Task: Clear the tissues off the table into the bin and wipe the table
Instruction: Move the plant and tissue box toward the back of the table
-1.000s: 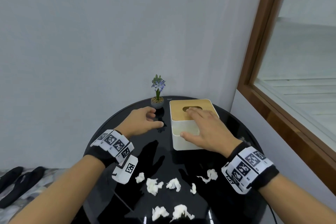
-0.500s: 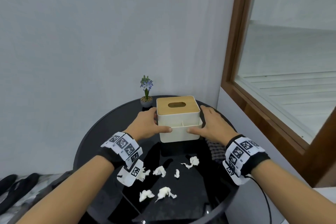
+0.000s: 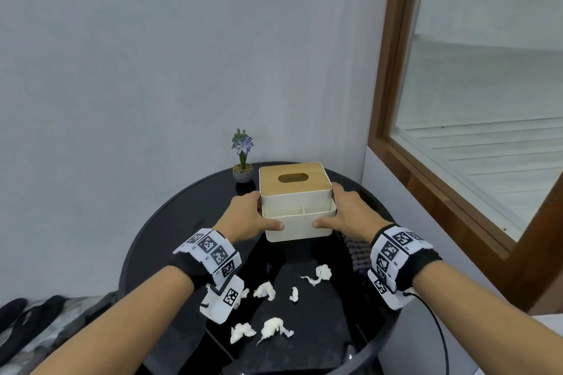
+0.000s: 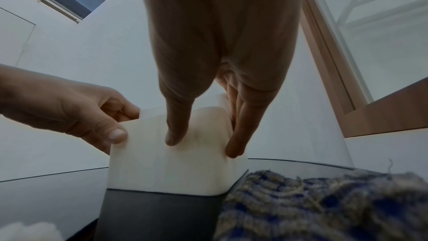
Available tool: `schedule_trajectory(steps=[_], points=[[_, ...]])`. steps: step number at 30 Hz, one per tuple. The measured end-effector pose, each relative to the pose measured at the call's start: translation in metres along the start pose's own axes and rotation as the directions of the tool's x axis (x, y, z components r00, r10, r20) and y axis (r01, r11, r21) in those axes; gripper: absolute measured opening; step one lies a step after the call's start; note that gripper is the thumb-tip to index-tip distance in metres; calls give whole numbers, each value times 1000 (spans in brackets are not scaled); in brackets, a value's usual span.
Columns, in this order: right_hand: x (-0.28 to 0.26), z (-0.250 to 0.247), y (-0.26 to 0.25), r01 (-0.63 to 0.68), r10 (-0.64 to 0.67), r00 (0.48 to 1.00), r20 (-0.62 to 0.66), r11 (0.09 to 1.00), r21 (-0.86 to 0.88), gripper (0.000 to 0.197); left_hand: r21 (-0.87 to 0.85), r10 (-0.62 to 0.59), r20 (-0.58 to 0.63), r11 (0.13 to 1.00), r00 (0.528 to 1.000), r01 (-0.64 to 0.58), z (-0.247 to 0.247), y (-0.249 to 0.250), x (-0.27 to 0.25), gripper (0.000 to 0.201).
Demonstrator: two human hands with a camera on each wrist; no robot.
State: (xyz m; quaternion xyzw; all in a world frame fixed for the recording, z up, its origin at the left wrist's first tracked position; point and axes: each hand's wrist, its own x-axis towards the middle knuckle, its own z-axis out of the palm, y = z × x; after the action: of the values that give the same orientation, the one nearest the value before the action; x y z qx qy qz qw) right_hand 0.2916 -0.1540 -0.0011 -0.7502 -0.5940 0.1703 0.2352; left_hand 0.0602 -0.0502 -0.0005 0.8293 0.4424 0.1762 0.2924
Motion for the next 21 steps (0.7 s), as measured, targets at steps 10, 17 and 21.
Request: schedule_trajectory(steps=[10, 17, 21], points=[[29, -14, -6, 50, -51, 998, -28, 998, -42, 80, -19, 47, -46, 999, 998, -48, -14, 6, 22, 57], [74, -27, -7, 34, -34, 999, -9, 997, -63, 68, -93, 43, -64, 995, 997, -49, -18, 5, 61, 56], [98, -24, -3, 31, -31, 1000, 4, 998, -63, 72, -130, 24, -71, 991, 997, -33, -12, -4, 83, 57]])
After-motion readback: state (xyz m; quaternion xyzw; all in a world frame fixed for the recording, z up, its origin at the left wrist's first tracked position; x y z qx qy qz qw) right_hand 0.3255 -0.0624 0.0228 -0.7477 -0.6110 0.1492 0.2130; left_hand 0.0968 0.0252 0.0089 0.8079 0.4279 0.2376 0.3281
